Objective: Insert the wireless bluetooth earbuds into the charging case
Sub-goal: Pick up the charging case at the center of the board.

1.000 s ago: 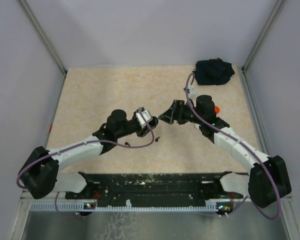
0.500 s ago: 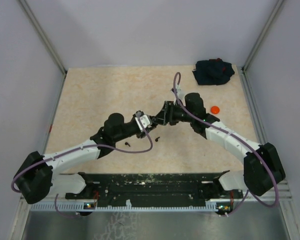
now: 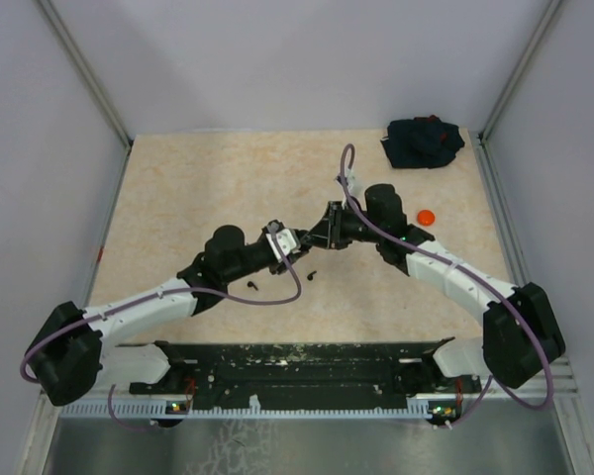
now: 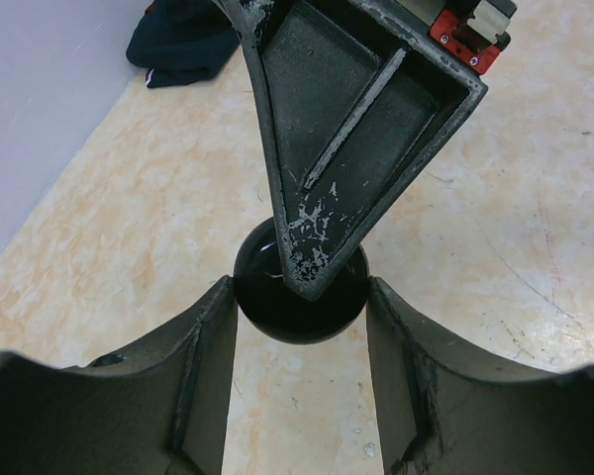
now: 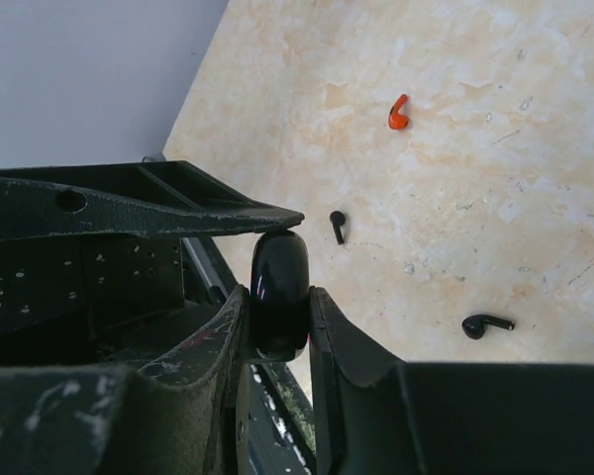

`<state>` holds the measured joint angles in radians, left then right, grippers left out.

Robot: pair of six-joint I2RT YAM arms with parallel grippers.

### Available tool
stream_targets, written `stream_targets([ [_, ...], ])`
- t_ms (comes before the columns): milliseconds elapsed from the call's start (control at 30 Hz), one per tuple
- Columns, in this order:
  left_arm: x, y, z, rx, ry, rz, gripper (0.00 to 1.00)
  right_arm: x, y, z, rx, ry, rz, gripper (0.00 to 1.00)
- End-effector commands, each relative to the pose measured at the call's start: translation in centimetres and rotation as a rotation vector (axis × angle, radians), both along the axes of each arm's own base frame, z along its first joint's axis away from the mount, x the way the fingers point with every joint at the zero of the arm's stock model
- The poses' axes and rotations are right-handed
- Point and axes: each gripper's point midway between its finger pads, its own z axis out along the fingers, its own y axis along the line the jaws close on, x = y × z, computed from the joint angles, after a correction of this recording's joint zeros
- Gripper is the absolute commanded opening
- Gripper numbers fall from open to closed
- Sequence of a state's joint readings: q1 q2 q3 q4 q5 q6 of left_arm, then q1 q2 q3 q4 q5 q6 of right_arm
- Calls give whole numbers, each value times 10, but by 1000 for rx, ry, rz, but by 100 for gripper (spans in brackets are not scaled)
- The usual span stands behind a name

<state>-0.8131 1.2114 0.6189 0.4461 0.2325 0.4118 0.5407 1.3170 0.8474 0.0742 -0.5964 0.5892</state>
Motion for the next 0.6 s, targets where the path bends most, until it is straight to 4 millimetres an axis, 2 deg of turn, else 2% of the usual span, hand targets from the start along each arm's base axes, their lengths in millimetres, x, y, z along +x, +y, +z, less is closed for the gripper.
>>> stream_targets([
  [0, -6, 2, 11, -56, 11, 7, 47, 0, 5, 45, 43, -157, 46, 0],
  [67, -8, 4, 10, -64, 22, 9, 54, 0, 3, 49, 32, -182, 53, 0],
  [333, -28, 3, 12, -126, 120, -89, 65, -4, -14, 66, -25, -312, 104, 0],
  [467, -37, 7, 22, -196, 155, -152, 70, -9, -18, 70, -43, -375, 145, 0],
  [567, -41, 10, 30, -247, 188, -202, 70, -14, -18, 72, -42, -427, 191, 0],
])
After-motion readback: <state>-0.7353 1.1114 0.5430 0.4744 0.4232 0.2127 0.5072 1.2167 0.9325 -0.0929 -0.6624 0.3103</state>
